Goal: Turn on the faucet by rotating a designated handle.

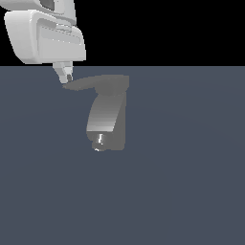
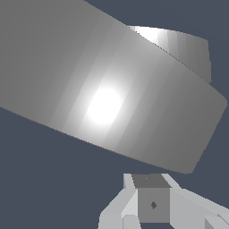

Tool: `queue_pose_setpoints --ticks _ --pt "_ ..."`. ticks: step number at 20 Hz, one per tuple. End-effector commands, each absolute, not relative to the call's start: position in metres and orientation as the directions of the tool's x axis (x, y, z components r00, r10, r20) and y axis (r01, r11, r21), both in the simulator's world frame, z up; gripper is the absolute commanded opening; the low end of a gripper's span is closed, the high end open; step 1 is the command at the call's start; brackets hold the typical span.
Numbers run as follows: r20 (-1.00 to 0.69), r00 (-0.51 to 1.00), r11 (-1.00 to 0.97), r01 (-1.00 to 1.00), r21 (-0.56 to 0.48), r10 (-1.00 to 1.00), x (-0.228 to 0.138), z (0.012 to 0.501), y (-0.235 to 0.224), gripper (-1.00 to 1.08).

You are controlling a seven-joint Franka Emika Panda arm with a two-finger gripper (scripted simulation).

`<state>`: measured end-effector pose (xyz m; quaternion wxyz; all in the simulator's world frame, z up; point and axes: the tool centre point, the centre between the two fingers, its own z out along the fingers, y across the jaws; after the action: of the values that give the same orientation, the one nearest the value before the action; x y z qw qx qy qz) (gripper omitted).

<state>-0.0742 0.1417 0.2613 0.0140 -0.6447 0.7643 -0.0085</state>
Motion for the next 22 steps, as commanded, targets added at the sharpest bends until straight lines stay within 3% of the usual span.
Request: queue_pose_setpoints --ticks 1,12,14,22 --pt "-0.003 -0.180 0.180 -0.984 -0.009 -0.984 -0.085 0.252 0.131 -1.00" --pt "0.000 -0.182 0.182 -0.983 -0.001 -0.983 -0.116 0.249 0.114 -1.00" --pt "-0.008 -0.177 0.177 -0.984 -0.030 -0.984 -0.106 0.260 0.120 -1.00" --pt "-0.006 -0.179 0.179 -0.984 -0.021 -0.984 -0.117 0.257 0.084 -1.00"
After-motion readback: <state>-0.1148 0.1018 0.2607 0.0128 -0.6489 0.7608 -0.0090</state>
